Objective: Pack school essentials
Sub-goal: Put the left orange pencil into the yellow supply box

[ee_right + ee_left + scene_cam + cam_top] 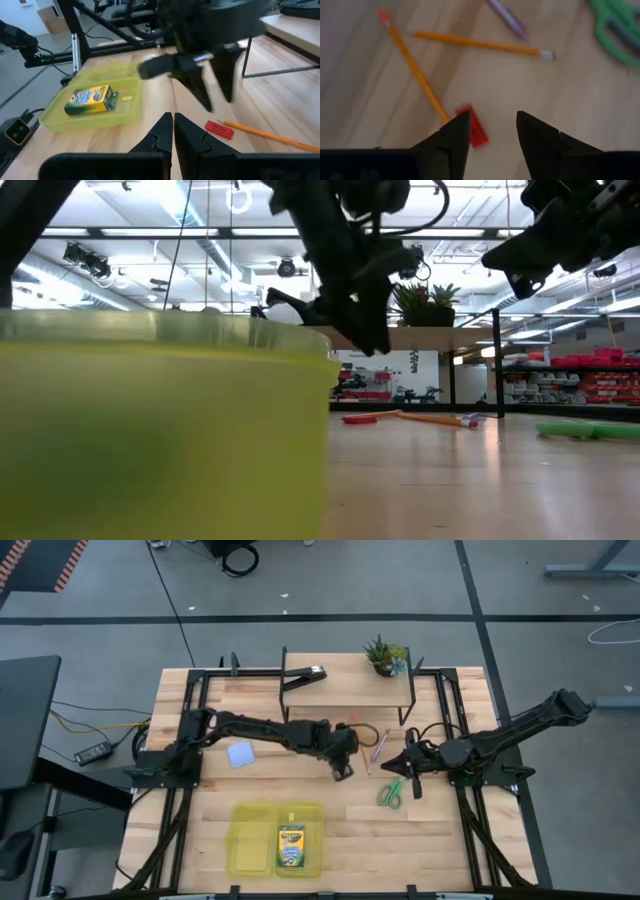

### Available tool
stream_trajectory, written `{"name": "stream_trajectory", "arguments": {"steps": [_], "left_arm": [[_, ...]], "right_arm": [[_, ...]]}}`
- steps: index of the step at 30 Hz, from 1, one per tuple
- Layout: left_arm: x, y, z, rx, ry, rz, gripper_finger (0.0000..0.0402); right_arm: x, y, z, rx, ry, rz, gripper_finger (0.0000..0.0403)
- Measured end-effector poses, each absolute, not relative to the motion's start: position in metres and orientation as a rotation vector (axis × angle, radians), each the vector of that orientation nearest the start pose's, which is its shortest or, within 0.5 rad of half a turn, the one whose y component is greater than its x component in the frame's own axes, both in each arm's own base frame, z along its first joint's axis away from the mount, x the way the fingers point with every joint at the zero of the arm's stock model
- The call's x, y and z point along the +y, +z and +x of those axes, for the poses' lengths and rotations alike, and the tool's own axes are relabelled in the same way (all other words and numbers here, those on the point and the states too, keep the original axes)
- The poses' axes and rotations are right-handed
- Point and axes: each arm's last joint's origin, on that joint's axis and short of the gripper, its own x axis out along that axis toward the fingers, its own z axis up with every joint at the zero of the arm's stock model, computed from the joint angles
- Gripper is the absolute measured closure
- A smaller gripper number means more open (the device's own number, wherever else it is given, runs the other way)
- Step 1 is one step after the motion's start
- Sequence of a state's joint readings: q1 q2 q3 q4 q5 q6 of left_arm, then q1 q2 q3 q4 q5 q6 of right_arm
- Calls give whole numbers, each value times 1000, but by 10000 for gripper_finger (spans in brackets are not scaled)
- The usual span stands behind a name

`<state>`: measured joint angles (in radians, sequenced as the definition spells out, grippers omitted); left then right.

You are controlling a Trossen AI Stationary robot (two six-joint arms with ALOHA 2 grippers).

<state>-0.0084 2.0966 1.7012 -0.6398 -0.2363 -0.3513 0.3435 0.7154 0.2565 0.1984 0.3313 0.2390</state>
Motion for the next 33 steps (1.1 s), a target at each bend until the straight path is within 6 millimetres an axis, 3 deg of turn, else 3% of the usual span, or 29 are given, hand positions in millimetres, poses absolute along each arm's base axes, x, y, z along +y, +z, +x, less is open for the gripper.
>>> {"name": "stream_trajectory", "arguments": {"steps": [13,21,33], "left_arm": [[34,209,456,929,419,-177,235],[34,209,455,946,406,-150,245],[33,207,451,987,414,-154,226]], "right_arm": [[48,203,146,220,24,156,380],[49,206,147,189,43,179,380],[49,206,147,184,40,224,380]]}}
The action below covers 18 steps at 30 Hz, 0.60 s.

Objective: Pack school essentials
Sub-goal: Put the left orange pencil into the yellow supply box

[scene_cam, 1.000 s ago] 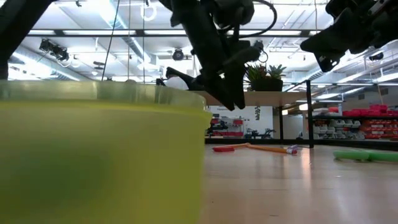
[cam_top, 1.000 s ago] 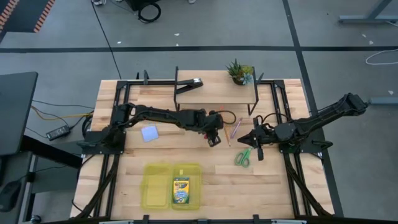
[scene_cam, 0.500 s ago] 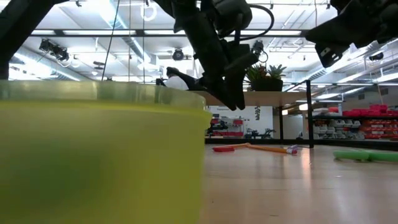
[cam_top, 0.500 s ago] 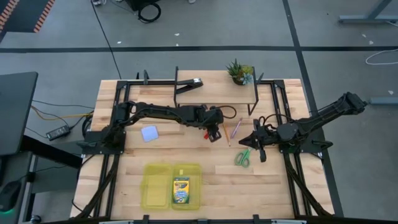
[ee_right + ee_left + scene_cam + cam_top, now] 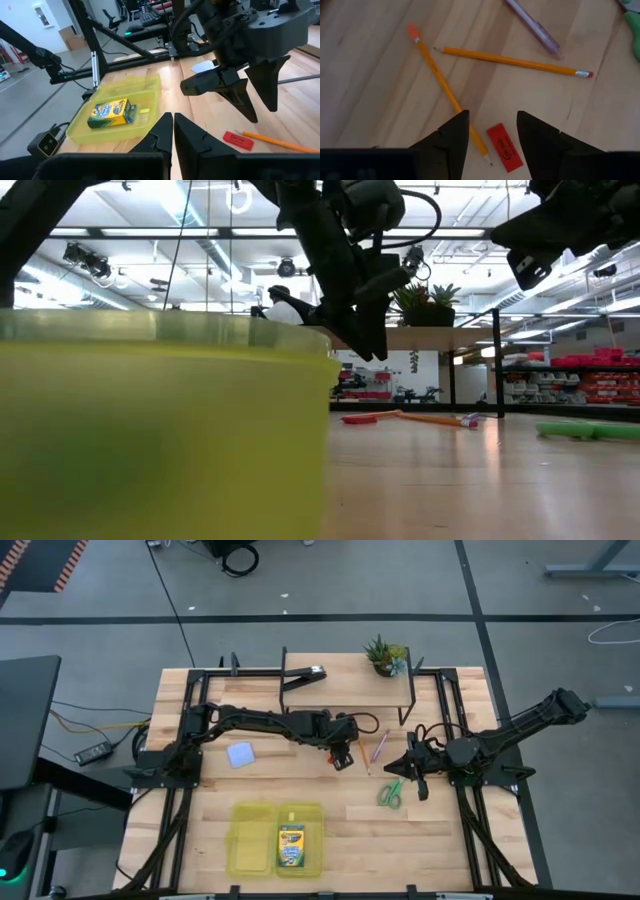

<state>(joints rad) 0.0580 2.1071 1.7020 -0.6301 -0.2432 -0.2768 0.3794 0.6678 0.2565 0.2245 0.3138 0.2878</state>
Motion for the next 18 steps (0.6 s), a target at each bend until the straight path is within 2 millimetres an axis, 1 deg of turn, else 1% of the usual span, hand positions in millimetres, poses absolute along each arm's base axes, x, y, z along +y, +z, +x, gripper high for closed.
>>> {"name": "stream_trajectory", "arguments": {"steps": [3,6,13,16,18], "left_arm": [[35,207,452,976,418,-158,225],[41,201,459,942,429,-174,229],[62,167,467,956,488,-229,228],[71,157,467,972,516,-241,231],[75,154,468,970,528,-243,236]], "right_arm": [[49,206,147,184,39,223,380],[49,206,147,186,39,221,380],[51,202,149,217,41,194,380],[51,200,151,227,40,179,380],[51,199,151,233,40,175,380]]}}
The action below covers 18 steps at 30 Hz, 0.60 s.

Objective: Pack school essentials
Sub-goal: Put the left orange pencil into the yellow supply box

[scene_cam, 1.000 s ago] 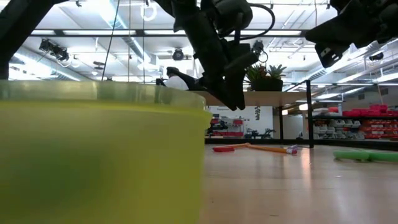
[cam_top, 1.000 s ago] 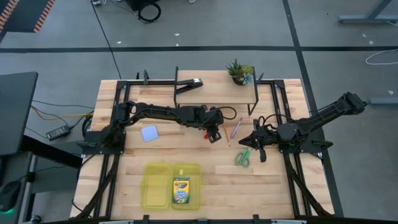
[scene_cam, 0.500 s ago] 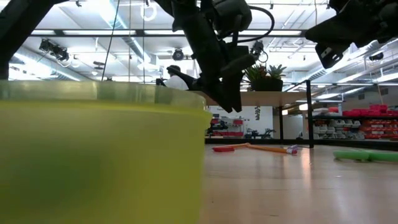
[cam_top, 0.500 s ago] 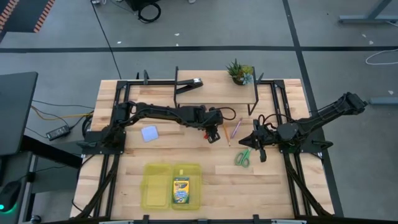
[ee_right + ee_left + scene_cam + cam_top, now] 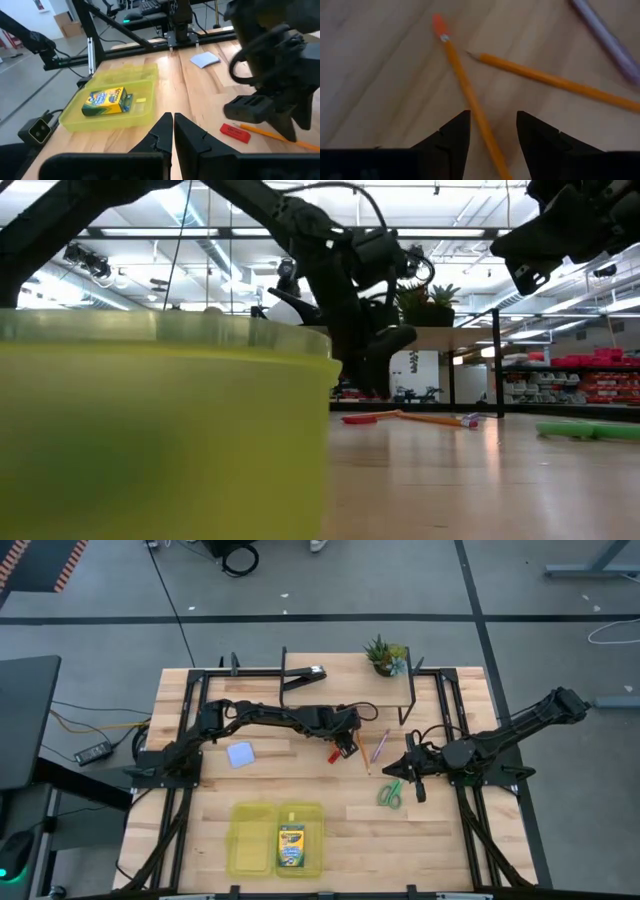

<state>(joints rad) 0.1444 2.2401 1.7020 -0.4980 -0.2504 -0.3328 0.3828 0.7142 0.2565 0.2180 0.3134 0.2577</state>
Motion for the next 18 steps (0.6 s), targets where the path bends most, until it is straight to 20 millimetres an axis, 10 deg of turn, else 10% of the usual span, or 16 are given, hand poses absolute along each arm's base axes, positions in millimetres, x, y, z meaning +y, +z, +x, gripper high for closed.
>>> {"name": "stream_trajectory", "arguments": {"steps": [18], "left_arm": [[36,158,474,951,547,36,297]], "right_arm": [[51,199,152,235,39,174,380]]}}
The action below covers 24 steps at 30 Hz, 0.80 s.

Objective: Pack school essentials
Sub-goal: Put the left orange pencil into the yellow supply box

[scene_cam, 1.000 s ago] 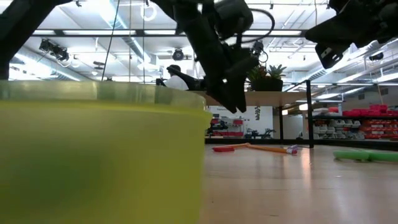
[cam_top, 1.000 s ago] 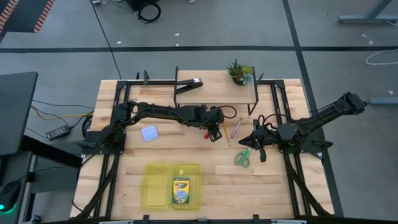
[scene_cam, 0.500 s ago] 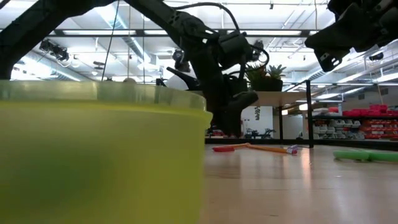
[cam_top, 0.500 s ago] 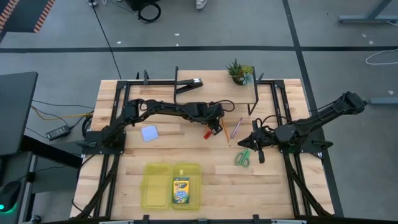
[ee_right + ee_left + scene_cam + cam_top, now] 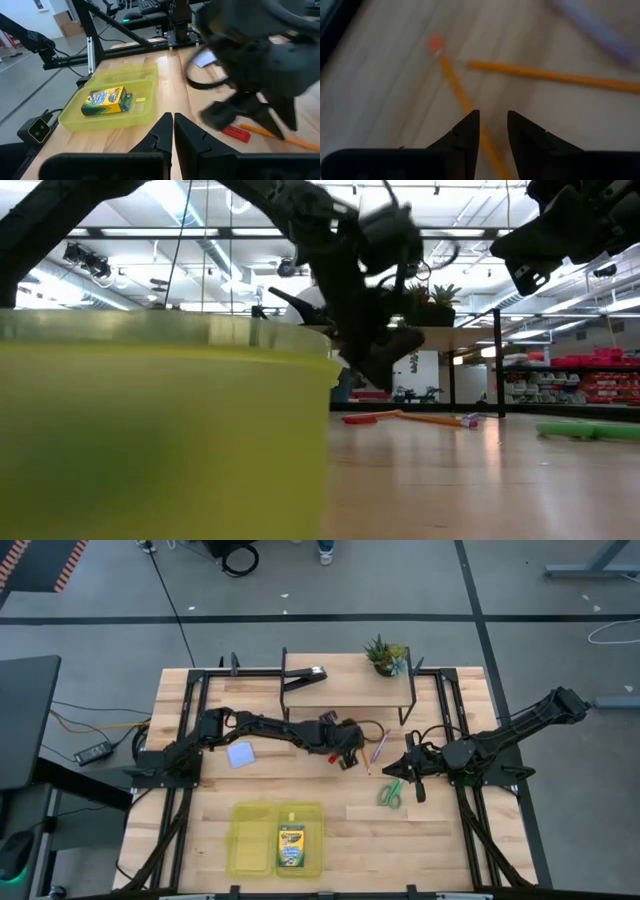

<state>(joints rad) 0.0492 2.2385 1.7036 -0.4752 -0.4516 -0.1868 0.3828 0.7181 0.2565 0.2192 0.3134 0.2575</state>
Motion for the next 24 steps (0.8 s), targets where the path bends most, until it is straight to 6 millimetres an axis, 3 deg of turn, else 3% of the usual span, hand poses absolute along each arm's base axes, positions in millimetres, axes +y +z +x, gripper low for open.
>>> {"name": "stream_trajectory", "arguments": {"steps": [8,14,18,24], "left_arm": [[23,157,474,977,486,125,314],[3,159,478,998,211,384,325],[-8,163,484,935,124,542,325],[-12,165,487,890,121,460,316]], "right_arm": [[51,199,151,238,39,173,380],[51,199,152,236,40,166,380],[51,199,152,230,41,165,380],[51,204,148,279,57,189,380]]}}
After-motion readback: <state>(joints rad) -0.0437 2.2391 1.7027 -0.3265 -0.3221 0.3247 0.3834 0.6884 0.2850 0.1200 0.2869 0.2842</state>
